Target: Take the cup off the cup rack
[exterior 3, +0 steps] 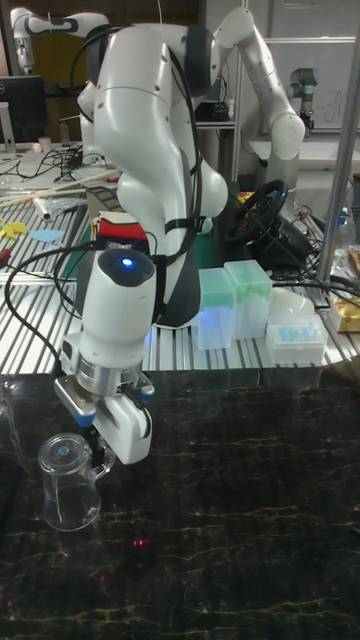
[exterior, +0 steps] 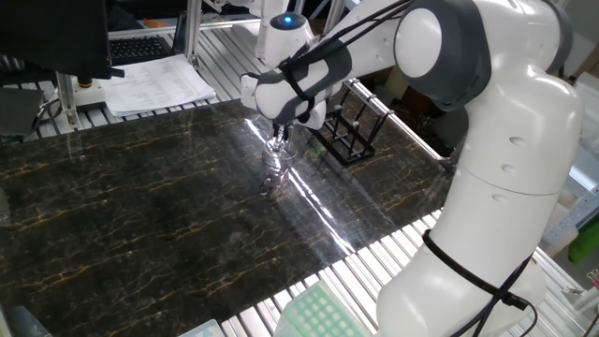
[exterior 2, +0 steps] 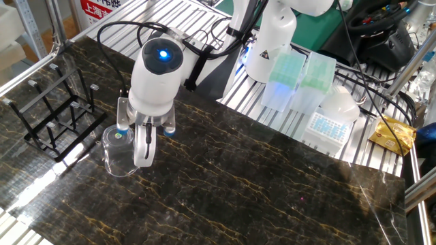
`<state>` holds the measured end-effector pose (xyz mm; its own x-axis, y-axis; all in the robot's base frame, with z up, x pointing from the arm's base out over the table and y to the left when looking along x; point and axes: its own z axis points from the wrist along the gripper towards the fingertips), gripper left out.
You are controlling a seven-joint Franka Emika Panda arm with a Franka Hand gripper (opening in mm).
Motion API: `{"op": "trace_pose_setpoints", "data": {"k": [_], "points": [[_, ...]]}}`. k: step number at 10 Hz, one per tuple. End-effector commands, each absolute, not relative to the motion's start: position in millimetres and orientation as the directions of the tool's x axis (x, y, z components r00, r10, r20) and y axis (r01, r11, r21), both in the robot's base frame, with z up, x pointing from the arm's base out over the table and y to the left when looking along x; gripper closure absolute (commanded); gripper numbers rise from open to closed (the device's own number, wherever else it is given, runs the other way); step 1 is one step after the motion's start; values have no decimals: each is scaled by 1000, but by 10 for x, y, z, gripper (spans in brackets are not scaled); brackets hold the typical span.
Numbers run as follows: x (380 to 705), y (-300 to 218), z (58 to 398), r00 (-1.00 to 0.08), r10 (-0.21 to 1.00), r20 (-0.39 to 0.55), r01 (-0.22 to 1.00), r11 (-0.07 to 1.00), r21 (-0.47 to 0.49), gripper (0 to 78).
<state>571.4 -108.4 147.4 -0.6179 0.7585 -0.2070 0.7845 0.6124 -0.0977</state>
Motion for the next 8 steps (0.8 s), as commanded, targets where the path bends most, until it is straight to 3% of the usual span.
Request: {"op": "trace_pose_setpoints", "data": {"k": [1,8], "points": [[5700,-1136,1422,-628,750,-209,776,625,-89,764],[5690,-1160,1384,-638,746,-192,768,633,-92,764]]}}
